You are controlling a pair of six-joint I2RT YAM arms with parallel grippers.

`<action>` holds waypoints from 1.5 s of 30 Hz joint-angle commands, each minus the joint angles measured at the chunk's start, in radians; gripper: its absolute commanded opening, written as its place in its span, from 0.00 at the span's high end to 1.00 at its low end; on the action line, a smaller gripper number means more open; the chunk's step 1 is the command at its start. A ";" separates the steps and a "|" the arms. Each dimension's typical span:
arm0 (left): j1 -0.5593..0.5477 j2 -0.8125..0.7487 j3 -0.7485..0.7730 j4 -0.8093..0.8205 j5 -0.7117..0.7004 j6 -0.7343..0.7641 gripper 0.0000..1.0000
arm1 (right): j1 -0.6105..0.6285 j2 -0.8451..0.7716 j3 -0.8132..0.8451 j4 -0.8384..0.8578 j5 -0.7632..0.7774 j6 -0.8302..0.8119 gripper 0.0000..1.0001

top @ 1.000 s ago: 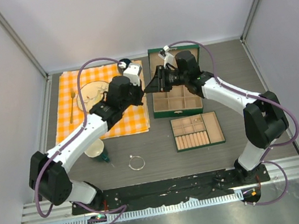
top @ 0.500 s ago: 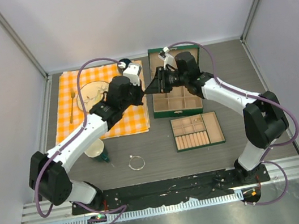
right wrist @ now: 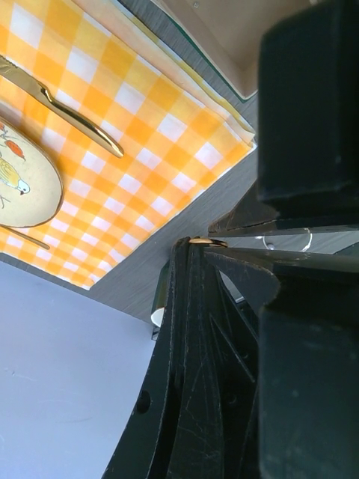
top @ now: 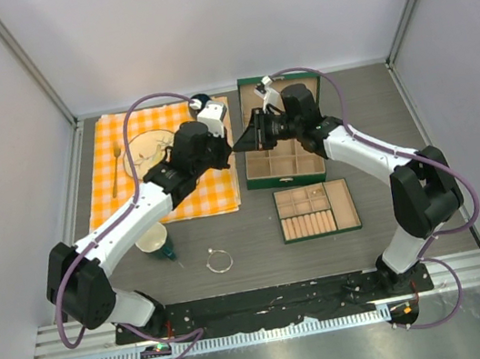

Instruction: Organize the mixed jewelry

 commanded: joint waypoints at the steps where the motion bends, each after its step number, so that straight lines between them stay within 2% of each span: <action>1: 0.006 -0.030 0.016 0.044 0.033 -0.019 1.00 | 0.009 0.005 0.006 0.046 -0.006 0.000 0.83; 8: 0.004 -0.028 0.019 0.047 0.039 -0.022 1.00 | 0.018 0.014 0.011 0.049 -0.009 0.004 0.87; 12: 0.004 -0.030 0.021 0.045 0.045 -0.022 1.00 | 0.026 0.023 0.015 0.048 -0.008 0.001 0.93; 14: 0.004 -0.028 0.021 0.048 0.050 -0.023 1.00 | 0.029 0.031 0.021 0.042 0.000 -0.007 0.99; 16: 0.004 -0.030 0.024 0.050 0.059 -0.025 1.00 | 0.030 0.031 0.024 0.033 0.006 -0.011 0.99; 19: 0.004 -0.033 0.028 0.044 0.067 -0.026 0.91 | 0.032 0.031 0.032 0.016 0.029 -0.023 0.99; 23: 0.014 -0.042 0.047 0.025 0.070 -0.019 0.59 | 0.030 0.022 0.044 -0.024 0.088 -0.076 0.99; 26: 0.032 -0.056 0.070 -0.004 0.133 -0.010 0.47 | 0.024 0.012 0.040 -0.067 0.115 -0.100 0.99; 27: 0.049 -0.060 0.077 -0.011 0.150 -0.011 0.45 | 0.021 0.008 0.040 -0.078 0.118 -0.106 0.99; 31: 0.116 -0.088 0.083 -0.030 0.335 0.003 0.43 | 0.001 -0.021 0.041 -0.107 0.106 -0.155 0.99; 33: 0.176 -0.103 0.082 -0.022 0.487 -0.002 0.42 | -0.010 -0.049 0.044 -0.127 0.069 -0.174 0.99; 35: 0.222 -0.111 0.082 -0.010 0.594 -0.026 0.42 | -0.020 -0.090 0.040 -0.135 0.027 -0.194 0.99; 36: 0.275 -0.114 0.073 0.023 0.698 -0.043 0.42 | -0.036 -0.106 0.037 -0.138 0.007 -0.195 0.99; 37: 0.302 -0.117 0.065 0.051 0.760 -0.105 0.42 | -0.042 -0.122 0.035 -0.136 -0.010 -0.195 0.99; 39: 0.366 -0.122 0.022 0.169 0.904 -0.195 0.41 | -0.056 -0.167 0.032 -0.129 -0.068 -0.195 0.99; 45: 0.386 -0.093 -0.073 0.551 1.053 -0.488 0.40 | -0.057 -0.212 0.079 -0.037 -0.208 -0.076 0.99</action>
